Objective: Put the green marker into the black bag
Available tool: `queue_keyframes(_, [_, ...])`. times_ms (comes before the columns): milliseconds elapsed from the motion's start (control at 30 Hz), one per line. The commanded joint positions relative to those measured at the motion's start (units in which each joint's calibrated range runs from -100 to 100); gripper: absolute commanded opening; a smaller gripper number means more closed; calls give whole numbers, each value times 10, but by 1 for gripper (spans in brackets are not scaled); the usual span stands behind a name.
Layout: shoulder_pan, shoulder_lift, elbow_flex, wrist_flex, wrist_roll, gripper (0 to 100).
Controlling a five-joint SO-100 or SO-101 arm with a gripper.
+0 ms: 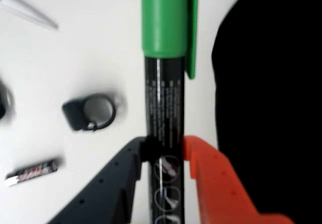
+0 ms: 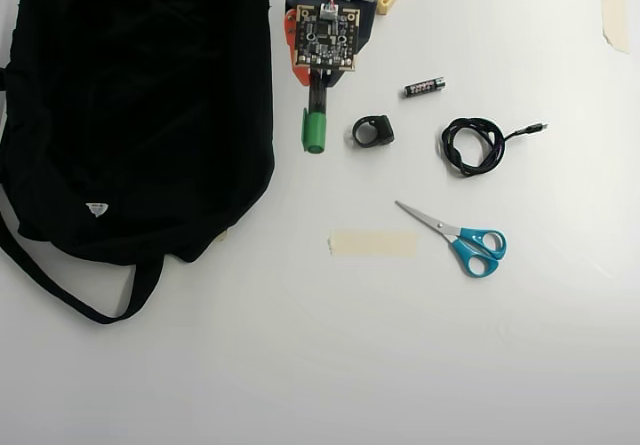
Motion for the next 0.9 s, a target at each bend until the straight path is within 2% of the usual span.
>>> queue_keyframes(0, [-52, -48, 22, 3, 17, 2])
queue_keyframes(133, [-36, -62, 40, 1, 14, 2])
queue_keyframes(267, [-46, -61, 41, -1, 49, 2])
queue_keyframes(400, [-55, -63, 41, 1, 55, 2])
queue_keyframes(667, [55, -63, 33, -5, 55, 2])
queue_keyframes(867, [192, -53, 41, -89, 79, 2])
